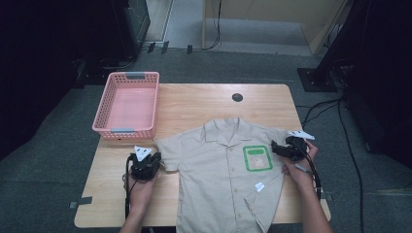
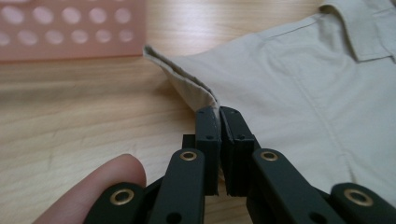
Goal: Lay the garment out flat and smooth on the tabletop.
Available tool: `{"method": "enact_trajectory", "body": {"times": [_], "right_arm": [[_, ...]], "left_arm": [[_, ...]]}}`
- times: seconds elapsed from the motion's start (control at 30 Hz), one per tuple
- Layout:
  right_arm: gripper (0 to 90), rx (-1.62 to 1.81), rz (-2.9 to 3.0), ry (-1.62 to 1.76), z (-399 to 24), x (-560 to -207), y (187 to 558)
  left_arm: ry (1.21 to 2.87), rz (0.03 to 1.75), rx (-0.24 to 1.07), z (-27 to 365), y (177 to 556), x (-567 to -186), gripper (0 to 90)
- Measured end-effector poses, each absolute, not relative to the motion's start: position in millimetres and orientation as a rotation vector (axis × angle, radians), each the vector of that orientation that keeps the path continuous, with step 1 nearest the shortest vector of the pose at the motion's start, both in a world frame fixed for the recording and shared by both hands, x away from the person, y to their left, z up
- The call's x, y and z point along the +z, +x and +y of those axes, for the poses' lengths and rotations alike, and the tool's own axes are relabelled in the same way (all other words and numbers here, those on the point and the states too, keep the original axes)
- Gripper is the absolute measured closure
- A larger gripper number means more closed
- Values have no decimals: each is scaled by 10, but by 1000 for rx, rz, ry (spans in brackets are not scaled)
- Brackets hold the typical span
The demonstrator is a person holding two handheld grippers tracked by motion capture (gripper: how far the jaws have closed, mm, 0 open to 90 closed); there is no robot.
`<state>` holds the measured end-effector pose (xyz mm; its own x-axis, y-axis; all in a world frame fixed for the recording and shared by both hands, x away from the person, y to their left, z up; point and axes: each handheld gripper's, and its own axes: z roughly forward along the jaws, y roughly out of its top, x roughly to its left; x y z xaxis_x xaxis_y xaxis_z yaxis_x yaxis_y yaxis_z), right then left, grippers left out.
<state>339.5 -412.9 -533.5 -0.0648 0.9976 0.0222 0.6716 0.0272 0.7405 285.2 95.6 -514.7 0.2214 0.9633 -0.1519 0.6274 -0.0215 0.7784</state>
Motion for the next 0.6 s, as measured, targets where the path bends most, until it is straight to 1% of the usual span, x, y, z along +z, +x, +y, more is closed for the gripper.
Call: {"method": "enact_trajectory", "body": {"times": [0.03, 0.13, 0.2, 0.23, 0.27, 0.33, 0.4, 0.47, 0.6], "right_arm": [[187, 815, 1790, 1693, -4129, -5335, 3394], [187, 815, 1789, 1694, -4128, -5334, 3394], [187, 815, 1789, 1694, -4128, -5334, 3394], [187, 815, 1789, 1694, -4129, -5335, 3395], [187, 815, 1789, 1694, -4129, -5335, 3395], [187, 815, 1787, 1696, -4128, -5335, 3397], [187, 815, 1786, 1697, -4128, -5335, 3398], [187, 814, 1786, 1697, -4127, -5335, 3398], [187, 815, 1786, 1696, -4128, -5335, 3398]], "left_arm": [[1715, 1508, 558, 982, 2850, -5153, 856], [1624, 1563, 638, 1065, 2827, -5101, 830], [1611, 1539, 667, 1060, 2800, -5039, 807], [1628, 1492, 661, 1011, 2781, -4999, 792], [1658, 1458, 649, 960, 2775, -4983, 764], [1771, 1364, 619, 762, 2762, -4976, 702], [1904, 1263, 600, 511, 2737, -5016, 680], [1991, 1211, 579, 340, 2730, -5078, 659], [2058, 1205, 556, 191, 2738, -5205, 636]]}}
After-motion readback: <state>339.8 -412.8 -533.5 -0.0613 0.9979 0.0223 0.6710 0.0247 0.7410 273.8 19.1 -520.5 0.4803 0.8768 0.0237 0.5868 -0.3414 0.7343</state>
